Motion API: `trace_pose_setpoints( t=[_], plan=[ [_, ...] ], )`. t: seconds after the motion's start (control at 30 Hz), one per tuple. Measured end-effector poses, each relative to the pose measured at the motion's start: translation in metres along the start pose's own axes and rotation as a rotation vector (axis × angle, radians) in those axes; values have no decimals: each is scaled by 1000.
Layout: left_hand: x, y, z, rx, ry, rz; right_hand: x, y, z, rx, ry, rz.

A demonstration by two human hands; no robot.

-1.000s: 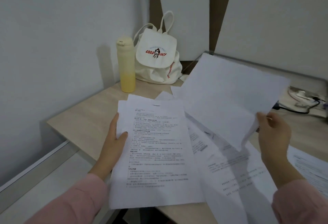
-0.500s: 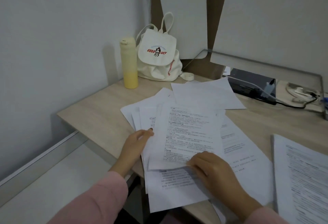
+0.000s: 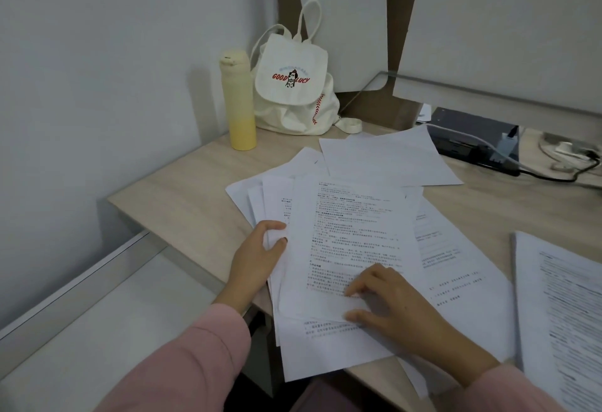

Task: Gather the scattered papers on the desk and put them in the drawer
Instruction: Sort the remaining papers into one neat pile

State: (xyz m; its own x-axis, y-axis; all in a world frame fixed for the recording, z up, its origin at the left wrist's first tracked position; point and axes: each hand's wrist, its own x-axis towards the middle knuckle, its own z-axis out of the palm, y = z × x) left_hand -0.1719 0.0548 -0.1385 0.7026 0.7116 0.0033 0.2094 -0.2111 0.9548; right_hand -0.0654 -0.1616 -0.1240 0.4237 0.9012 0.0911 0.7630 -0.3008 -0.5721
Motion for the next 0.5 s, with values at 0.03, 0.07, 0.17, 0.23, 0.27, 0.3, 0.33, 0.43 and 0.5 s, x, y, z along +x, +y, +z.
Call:
trace_pose_setpoints(
  t=[0.03, 0.07, 0.17, 0.23, 0.27, 0.3, 0.33, 0.43, 0.5],
  plan=[
    [0, 0, 0, -4, -3, 0, -1, -2, 0, -48, -10, -3],
    [0, 0, -1, -8, -8, -3, -2, -5, 1, -113, -20, -10],
    [0, 1, -2, -26, -36, -20, -6, -9, 8, -240, 12, -20],
    [-1, 2, -3, -22, -53, -26, -7, -8, 12, -313, 107, -49],
    [-1, 1, -4, -14, -61, -28, -7, -9, 12, -349, 131, -58],
    [-1, 2, -4, -7, -71, -27, -7, -10, 12, -378, 138, -65],
    [-1, 2, -5, 0, -82, -27, -6, -11, 12, -397, 139, -73],
    [-2, 2, -5, 11, -98, -17, -7, -14, 13, -429, 136, -70],
    [-2, 1, -5, 20, -93, -7, -7, -15, 17, -436, 151, -62]
  ],
)
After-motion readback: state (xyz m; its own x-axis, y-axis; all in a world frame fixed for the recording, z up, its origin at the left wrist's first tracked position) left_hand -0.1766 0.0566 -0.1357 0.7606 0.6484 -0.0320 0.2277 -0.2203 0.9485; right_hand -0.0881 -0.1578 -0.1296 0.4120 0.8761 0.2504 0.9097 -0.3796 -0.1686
